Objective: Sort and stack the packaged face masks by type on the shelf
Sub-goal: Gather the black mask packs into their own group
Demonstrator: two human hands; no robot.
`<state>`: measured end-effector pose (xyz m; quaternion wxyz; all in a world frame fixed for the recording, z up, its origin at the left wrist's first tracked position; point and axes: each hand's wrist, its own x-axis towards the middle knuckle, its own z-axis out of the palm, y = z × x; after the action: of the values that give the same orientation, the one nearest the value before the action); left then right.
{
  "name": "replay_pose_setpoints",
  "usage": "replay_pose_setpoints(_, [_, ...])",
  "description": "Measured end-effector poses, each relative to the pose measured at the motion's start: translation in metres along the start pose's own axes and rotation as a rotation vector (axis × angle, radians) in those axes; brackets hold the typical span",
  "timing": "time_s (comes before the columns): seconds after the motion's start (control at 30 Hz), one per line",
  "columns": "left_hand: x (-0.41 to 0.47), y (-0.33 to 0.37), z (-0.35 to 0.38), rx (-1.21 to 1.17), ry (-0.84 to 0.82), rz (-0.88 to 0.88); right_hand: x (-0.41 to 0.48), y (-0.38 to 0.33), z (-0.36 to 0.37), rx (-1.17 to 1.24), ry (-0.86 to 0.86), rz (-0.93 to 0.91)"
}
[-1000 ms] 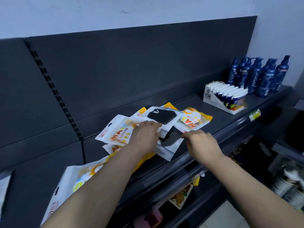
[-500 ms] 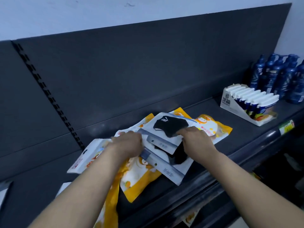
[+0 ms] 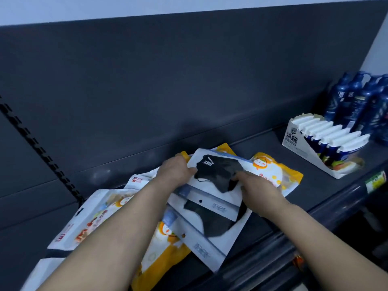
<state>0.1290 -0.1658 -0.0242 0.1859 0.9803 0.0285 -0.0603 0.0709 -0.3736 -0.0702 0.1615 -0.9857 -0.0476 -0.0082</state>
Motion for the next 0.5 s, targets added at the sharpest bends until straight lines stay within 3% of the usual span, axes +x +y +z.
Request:
replay_pose_setpoints(0.17, [-0.003, 0.012, 0.007, -0.459, 0.030, -0.193, 0.003, 0.020, -0.006, 0.122, 0.016, -0.151])
replay_pose_setpoints(0.27, [-0.015, 0.020, -0.001, -0.803, 0.070, -0.200, 0.009, 0.031, -0.013, 0.127, 0.037, -0.192])
replay_pose_setpoints(0.4, [-0.032, 0.000, -0.026, -0.866, 0.391, -0.253, 0.017, 0.022, -0.013, 0.117, 0.005, -0.350])
replay_pose_setpoints(0.5, [-0.058, -0.026, -0.039, -0.720, 0.715, -0.403, 0.014, 0.007, -0.008, 0.141, -0.072, -0.596])
